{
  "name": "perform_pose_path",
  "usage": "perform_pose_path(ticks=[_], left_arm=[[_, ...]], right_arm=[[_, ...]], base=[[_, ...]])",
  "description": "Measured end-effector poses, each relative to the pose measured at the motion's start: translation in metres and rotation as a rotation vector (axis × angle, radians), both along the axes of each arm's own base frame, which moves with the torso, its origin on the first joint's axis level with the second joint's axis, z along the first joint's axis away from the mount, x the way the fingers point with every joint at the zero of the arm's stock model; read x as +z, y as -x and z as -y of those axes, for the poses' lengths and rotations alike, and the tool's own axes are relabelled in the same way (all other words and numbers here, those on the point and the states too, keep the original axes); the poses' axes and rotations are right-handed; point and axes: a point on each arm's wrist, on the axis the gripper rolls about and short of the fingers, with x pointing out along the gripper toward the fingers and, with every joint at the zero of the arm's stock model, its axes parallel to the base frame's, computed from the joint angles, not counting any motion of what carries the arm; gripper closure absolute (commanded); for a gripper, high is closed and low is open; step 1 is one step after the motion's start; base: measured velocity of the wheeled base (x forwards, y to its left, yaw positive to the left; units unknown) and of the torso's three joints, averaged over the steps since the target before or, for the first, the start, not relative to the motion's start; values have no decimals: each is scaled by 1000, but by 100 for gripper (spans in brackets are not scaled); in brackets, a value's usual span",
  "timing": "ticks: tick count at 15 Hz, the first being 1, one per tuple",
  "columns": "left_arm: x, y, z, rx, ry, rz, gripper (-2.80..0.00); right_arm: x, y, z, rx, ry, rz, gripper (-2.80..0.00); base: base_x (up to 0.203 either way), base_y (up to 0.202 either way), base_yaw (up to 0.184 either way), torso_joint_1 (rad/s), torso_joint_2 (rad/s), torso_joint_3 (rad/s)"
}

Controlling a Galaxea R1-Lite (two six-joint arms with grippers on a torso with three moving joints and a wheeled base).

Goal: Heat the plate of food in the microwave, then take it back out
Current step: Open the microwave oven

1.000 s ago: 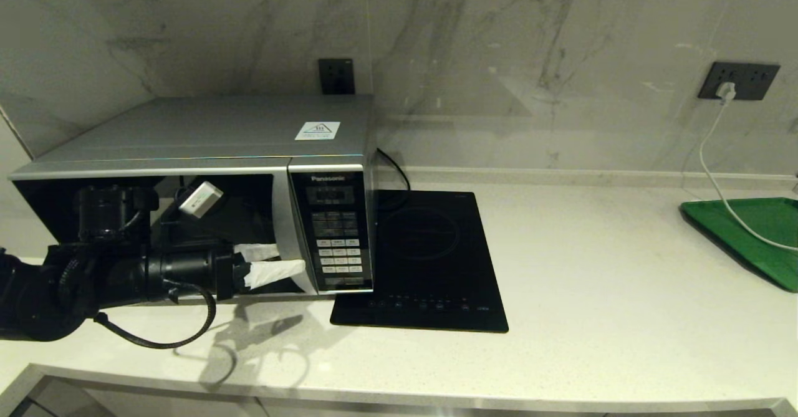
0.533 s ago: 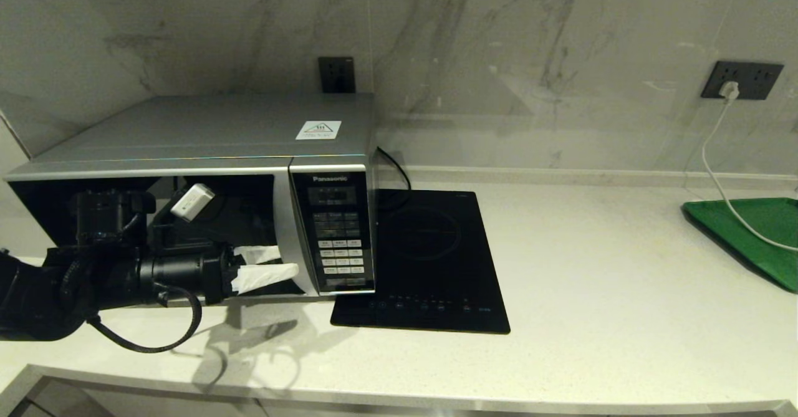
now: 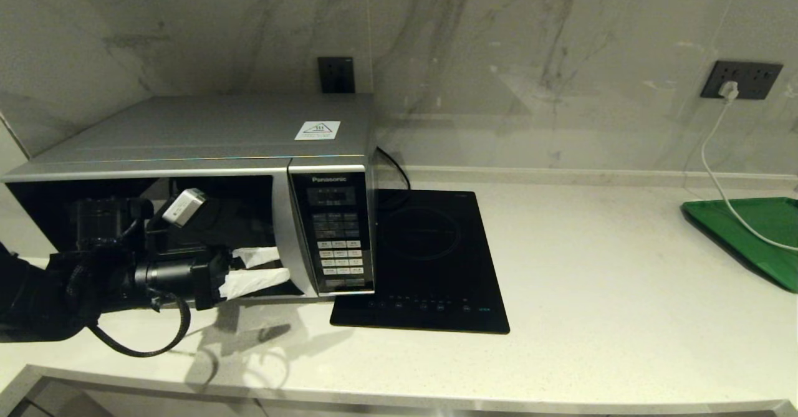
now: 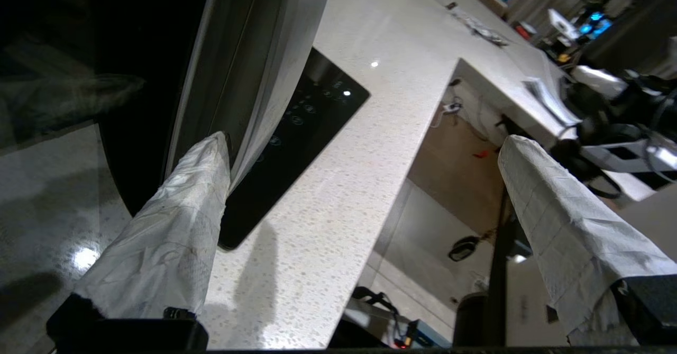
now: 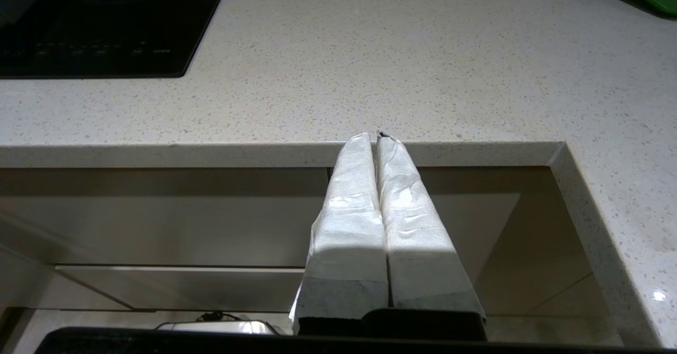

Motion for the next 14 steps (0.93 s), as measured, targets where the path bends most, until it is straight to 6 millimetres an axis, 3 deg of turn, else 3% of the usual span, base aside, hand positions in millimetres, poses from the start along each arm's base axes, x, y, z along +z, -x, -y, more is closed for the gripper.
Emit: perform_pose_path(ticks=[8, 11, 14], left_arm=[[-9, 16, -22, 11, 47, -48, -280], [-9, 27, -46, 138, 27, -54, -280], [1, 54, -70, 279, 13, -39, -280]], right_arm=[[0, 0, 0, 0, 0, 1, 0], [0, 0, 0, 0, 0, 0, 0], [0, 0, 0, 0, 0, 0, 0]], base=[[0, 0, 0, 0, 0, 0], [0, 0, 0, 0, 0, 0], [0, 0, 0, 0, 0, 0]])
